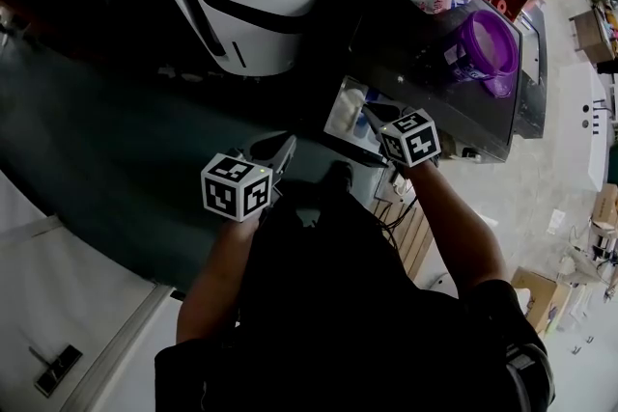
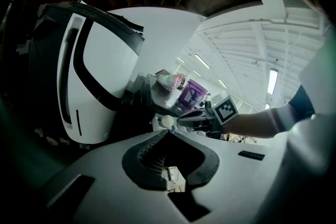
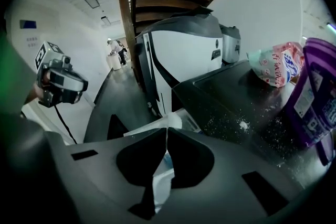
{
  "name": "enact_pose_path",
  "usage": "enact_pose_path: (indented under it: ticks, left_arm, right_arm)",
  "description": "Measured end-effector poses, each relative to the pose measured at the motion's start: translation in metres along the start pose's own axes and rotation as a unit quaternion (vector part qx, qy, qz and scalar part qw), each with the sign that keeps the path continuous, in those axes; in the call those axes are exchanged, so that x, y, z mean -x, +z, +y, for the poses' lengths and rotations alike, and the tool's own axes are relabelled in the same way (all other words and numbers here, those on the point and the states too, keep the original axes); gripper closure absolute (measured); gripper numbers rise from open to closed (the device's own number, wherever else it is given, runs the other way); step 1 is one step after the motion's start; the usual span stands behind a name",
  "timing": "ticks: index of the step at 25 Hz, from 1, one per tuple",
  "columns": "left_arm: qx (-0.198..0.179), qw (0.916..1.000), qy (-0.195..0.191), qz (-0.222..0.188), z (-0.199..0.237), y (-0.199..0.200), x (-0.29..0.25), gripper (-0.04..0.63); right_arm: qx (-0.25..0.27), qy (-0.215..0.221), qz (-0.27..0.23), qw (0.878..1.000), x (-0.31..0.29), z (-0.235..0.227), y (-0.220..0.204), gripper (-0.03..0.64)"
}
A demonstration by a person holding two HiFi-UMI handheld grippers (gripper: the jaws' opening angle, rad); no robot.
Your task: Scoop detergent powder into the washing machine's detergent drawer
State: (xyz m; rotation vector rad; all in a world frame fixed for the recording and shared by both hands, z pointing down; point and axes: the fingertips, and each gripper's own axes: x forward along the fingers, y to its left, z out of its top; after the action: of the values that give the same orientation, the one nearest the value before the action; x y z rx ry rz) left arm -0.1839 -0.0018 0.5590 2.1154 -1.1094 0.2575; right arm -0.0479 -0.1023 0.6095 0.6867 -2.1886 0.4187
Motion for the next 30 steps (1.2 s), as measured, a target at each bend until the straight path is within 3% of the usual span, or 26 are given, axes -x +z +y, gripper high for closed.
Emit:
enact_pose_path:
  ticks: [9,22,25,30]
  left_arm:
    - [-0.002,1.0,0.0,-0.001,0.0,-0.004,0.01,0.587]
    - [0.003,1.0,-0.005,-0.003,-0.003,-0.016,0.019,0.588]
    - [0.002,1.0,-0.007,-0.006,-0.004,-0.015,0.02,0.588]
    - [0.001,0.9999,-0.009,-0.01,-0.005,-0.013,0.023,0.586]
  right_arm:
    - [0.088,-0.039,0.011,0.995,0.002,0.009,-0.003,0.595]
    - [0.223,-0.093,0.031,0.97,0.011,0.015,0.0,0.595]
    - [0.258,-0.104,0.035,0.96,0.013,0.018,0.003,0.595]
    - [0.341,-0.117,0.052,0.931,0.014,0.032,0.001,0.595]
